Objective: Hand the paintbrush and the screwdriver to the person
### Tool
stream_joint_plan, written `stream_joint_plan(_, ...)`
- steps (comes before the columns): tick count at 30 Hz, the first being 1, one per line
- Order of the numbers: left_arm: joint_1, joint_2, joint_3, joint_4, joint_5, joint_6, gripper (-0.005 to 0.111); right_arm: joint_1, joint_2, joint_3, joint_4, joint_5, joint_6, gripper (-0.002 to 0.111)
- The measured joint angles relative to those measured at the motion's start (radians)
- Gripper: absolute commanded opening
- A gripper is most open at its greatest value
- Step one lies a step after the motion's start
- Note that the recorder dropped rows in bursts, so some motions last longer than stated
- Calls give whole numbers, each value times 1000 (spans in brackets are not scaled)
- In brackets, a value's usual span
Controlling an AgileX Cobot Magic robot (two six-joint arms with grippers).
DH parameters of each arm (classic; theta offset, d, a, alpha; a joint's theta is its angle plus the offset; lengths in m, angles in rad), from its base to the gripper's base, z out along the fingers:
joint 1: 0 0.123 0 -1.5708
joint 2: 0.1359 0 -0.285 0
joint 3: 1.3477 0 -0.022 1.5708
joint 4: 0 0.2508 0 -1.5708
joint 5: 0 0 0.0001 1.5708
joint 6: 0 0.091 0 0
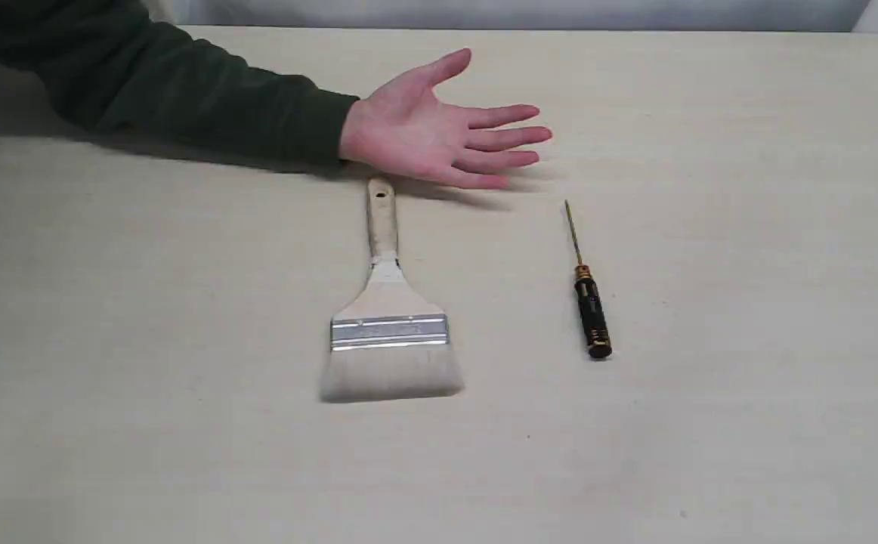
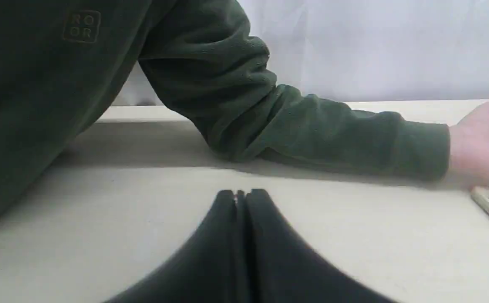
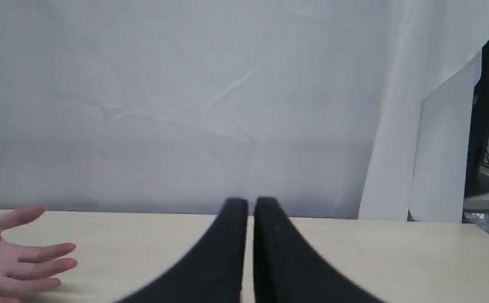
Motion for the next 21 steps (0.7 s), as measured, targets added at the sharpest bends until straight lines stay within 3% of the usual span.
stream_joint_plan(6,0,0,0,0,0,0,0,0,0,0,8,-11,2,4)
stream_joint_plan(21,0,0,0,0,0,0,0,19,0,-7,243,-94,166,4)
